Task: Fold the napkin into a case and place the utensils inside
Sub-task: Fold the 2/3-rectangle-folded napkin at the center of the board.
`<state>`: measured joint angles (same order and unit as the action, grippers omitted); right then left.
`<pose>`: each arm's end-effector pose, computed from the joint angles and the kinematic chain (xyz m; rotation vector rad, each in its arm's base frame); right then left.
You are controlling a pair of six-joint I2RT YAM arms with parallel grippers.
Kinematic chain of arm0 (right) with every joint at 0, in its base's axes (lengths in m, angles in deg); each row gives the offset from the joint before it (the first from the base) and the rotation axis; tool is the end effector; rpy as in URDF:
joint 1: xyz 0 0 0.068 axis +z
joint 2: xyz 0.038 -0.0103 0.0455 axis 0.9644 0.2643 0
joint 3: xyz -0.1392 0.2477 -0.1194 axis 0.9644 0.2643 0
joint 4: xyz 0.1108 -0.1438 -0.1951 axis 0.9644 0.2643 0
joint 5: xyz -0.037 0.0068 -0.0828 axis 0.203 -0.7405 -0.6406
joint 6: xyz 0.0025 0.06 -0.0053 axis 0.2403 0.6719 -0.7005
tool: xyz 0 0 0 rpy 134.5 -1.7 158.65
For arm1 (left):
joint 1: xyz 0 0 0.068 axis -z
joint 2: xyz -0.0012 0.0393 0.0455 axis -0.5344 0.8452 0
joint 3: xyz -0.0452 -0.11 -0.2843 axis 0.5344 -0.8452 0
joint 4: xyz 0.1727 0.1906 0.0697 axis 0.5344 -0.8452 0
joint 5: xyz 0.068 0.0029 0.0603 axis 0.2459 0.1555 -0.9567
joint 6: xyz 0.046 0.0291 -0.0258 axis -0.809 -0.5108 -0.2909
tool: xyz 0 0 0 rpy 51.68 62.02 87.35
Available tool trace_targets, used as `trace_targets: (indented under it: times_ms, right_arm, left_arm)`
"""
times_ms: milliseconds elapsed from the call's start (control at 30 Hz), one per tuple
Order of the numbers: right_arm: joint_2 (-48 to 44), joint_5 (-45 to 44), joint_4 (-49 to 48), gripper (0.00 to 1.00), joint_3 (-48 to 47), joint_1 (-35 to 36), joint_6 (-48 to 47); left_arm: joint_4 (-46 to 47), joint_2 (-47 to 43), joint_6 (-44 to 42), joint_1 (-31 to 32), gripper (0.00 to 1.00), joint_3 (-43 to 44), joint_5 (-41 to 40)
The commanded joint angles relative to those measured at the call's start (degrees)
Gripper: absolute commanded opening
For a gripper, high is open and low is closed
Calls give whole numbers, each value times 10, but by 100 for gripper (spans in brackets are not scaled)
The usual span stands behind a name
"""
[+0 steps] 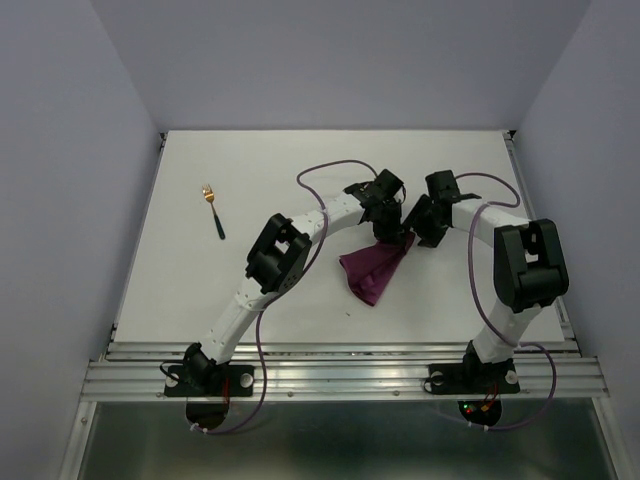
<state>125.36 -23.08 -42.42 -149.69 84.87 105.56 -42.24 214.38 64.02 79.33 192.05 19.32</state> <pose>0.3633 0.0663 0.1930 0.7851 2.5984 0.3190 0.3944 -0.4450 0.1779 0.3044 2.6353 -1.0385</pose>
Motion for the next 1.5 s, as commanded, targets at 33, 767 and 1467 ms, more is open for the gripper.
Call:
trace_targets:
  times_ms: [33,767,1467]
  right_arm:
    - [15,0,-15,60,-9,4,-14]
    - [32,-31,-15,1,-7,4,-2]
    - [27,-31,-3,1,-13,4,-14]
  left_arm:
    - [-3,-7,-15,2,0,-8,-5]
    - [-43,-76,-64,2,51,-10,-16]
    - [91,-346,-72,-75,78,-445,-8]
